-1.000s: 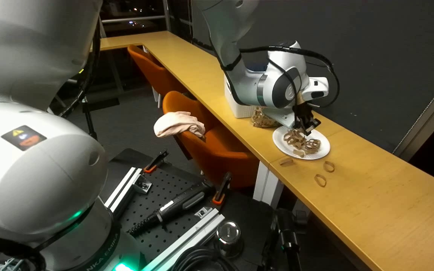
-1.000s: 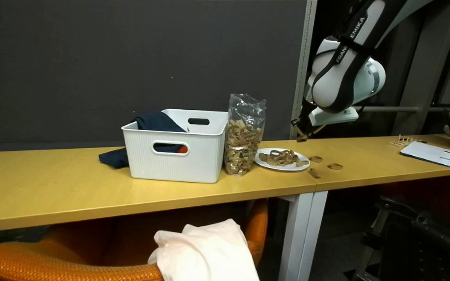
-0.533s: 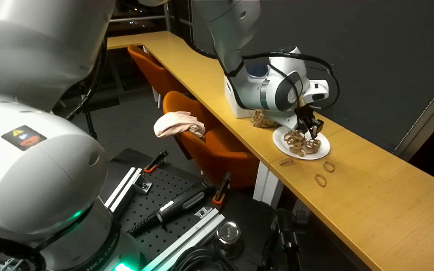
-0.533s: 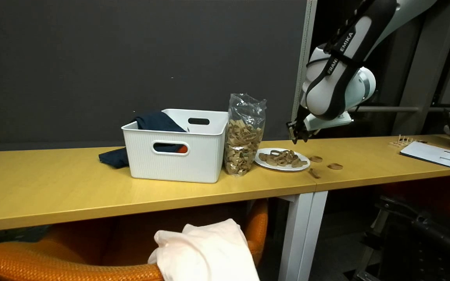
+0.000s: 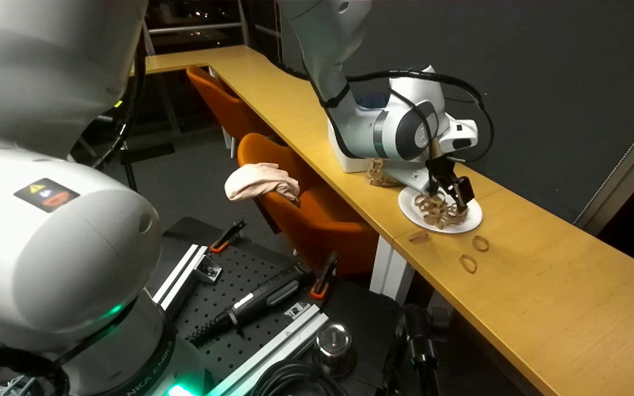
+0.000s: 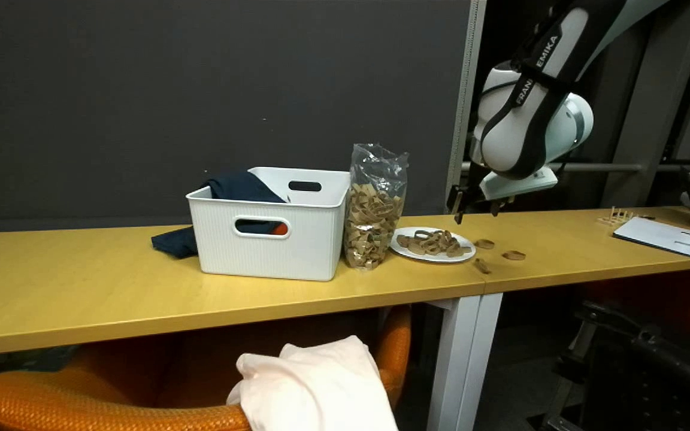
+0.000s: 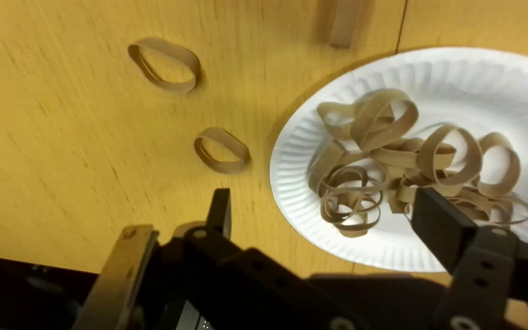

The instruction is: Put some of the contents of the plastic bag onto the white plate

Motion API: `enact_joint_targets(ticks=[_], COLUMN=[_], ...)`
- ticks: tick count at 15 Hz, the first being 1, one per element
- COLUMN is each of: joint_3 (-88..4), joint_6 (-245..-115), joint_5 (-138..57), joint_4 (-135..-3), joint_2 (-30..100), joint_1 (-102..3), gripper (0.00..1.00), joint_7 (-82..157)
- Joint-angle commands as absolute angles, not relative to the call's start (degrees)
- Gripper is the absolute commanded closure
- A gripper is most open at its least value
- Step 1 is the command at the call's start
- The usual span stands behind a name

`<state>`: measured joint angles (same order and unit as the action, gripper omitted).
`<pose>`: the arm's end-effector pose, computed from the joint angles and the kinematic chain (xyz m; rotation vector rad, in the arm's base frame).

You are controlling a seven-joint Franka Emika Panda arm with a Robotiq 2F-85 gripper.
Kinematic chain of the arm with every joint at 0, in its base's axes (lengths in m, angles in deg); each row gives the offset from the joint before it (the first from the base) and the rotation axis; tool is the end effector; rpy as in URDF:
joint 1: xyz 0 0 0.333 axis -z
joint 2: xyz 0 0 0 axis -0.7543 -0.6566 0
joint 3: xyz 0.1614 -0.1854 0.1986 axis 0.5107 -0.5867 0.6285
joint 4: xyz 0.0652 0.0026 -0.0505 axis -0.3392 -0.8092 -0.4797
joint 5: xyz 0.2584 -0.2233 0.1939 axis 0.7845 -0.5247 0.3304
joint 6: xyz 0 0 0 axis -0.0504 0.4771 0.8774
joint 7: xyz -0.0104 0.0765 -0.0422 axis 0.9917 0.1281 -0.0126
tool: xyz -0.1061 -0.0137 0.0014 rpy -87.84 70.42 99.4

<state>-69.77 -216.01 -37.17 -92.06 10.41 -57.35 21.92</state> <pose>0.5823 -0.2347 0.1779 2.6489 -0.8045 0.4818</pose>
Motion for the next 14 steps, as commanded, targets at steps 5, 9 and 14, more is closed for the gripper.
enact_joint_targets(ticks=[5, 9, 14], joint_3=[-69.7, -68.3, -67.1], joint_6=[-214.0, -214.9, -215.3], joint_5=[-38.1, -37.4, -37.0], joint_4=[-100.6, -99.9, -99.0], joint_2=[15.3, 12.5, 10.0], joint_1=[-60.6, -59.5, -58.3], gripper=[0.00, 0.00, 0.00], joint_7=[20.8, 20.7, 21.1])
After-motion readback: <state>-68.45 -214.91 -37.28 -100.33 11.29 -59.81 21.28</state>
